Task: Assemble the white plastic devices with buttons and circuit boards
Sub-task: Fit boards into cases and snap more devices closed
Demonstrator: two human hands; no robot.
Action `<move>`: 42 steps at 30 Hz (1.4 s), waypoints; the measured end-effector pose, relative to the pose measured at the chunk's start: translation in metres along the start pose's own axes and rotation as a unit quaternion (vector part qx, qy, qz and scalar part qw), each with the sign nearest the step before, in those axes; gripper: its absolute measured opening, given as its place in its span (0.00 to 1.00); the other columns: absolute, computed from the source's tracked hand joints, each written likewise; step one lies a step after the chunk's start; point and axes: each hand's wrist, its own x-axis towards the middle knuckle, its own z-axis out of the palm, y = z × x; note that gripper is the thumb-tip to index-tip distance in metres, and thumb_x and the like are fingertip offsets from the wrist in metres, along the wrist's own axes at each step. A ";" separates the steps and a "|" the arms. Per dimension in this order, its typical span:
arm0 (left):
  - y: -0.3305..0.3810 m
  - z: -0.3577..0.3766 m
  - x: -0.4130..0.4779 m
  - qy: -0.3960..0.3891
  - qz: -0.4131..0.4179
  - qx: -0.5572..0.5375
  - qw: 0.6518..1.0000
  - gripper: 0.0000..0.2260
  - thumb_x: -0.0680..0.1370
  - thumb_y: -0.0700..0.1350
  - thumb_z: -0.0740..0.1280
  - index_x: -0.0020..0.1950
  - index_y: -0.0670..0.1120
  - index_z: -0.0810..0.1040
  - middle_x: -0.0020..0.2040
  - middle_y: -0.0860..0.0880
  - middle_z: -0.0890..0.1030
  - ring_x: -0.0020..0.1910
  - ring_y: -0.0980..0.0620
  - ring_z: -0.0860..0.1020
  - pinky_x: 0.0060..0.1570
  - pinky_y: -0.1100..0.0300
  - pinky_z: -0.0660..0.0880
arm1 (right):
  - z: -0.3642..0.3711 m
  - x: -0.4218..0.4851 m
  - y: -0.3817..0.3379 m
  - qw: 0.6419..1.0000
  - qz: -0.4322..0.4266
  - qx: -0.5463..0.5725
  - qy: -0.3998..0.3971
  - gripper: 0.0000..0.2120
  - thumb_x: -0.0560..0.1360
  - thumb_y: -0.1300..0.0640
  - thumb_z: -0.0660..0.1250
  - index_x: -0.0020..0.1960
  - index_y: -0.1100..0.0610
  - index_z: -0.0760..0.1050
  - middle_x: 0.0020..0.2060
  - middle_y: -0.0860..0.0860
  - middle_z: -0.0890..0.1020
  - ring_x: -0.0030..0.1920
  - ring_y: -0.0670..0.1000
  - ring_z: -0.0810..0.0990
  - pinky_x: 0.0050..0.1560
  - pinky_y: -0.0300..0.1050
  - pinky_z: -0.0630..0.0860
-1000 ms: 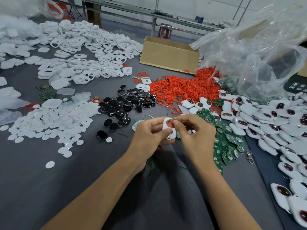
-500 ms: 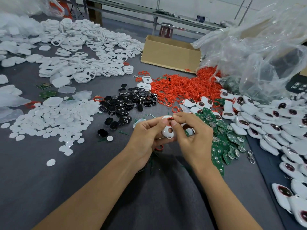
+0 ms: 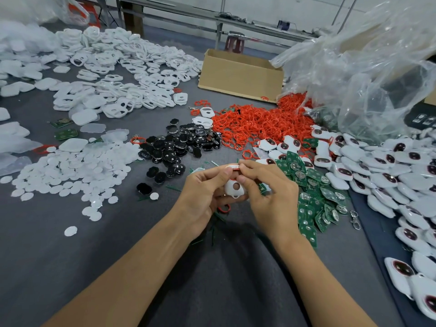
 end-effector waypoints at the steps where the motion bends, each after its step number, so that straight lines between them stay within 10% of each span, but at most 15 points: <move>1: 0.000 0.000 0.000 0.001 0.003 -0.001 1.000 0.10 0.70 0.44 0.67 0.43 0.43 0.86 0.39 0.44 0.85 0.37 0.51 0.83 0.36 0.56 0.82 | 0.001 0.000 0.000 1.000 0.001 0.003 -0.002 0.06 0.69 0.68 0.73 0.45 0.64 0.83 0.47 0.54 0.84 0.48 0.50 0.82 0.54 0.42 0.77; 8: 0.000 0.002 0.000 -0.003 0.060 0.065 0.996 0.11 0.74 0.43 0.66 0.51 0.40 0.83 0.44 0.43 0.84 0.40 0.50 0.82 0.41 0.55 0.82 | -0.004 0.008 0.004 0.890 0.304 0.339 -0.035 0.10 0.68 0.68 0.72 0.46 0.57 0.81 0.42 0.50 0.85 0.44 0.50 0.83 0.46 0.42 0.77; 14: 0.001 0.004 -0.003 -0.019 0.087 0.135 0.987 0.10 0.80 0.38 0.63 0.55 0.36 0.81 0.46 0.39 0.83 0.44 0.48 0.82 0.43 0.55 0.82 | -0.009 0.007 0.007 0.792 0.370 0.467 -0.133 0.15 0.70 0.60 0.68 0.55 0.66 0.79 0.43 0.62 0.84 0.43 0.57 0.82 0.47 0.46 0.80; 26: -0.001 0.004 -0.003 -0.006 0.095 0.143 0.985 0.09 0.80 0.38 0.63 0.54 0.38 0.82 0.45 0.41 0.84 0.43 0.49 0.81 0.43 0.55 0.82 | -0.010 0.008 -0.005 0.864 0.341 0.357 -0.100 0.10 0.74 0.68 0.65 0.50 0.59 0.82 0.39 0.56 0.86 0.40 0.51 0.83 0.42 0.40 0.79; 33: -0.006 0.010 -0.001 0.023 0.133 0.104 0.985 0.09 0.78 0.36 0.65 0.54 0.45 0.82 0.47 0.46 0.85 0.45 0.53 0.82 0.51 0.57 0.80 | 0.004 0.008 -0.018 0.942 0.285 0.157 0.082 0.10 0.69 0.66 0.73 0.38 0.52 0.79 0.33 0.44 0.83 0.33 0.41 0.81 0.38 0.33 0.76; 42: -0.011 0.016 -0.007 0.051 0.208 0.163 0.963 0.12 0.78 0.36 0.66 0.57 0.49 0.80 0.50 0.55 0.84 0.45 0.62 0.81 0.40 0.73 0.74 | 0.015 0.002 -0.024 0.907 0.329 0.232 0.123 0.05 0.72 0.70 0.69 0.42 0.61 0.79 0.39 0.53 0.84 0.37 0.39 0.81 0.40 0.31 0.75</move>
